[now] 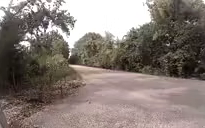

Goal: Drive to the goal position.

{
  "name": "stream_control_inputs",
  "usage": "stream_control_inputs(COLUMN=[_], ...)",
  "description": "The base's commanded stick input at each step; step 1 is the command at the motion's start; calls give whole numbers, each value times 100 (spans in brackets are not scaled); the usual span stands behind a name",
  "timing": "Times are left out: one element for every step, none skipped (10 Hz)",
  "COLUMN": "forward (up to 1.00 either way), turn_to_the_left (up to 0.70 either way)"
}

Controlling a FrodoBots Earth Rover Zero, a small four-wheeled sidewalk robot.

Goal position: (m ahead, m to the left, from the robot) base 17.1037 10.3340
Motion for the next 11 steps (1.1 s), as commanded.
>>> stream_control_inputs(forward=[6, 7, 7, 7, 6, 6, 7, 7, 6, 6, 7], turn_to_the_left=[0, 0, 0, 0, 0, 0, 0, 0, 0, 0, 0])
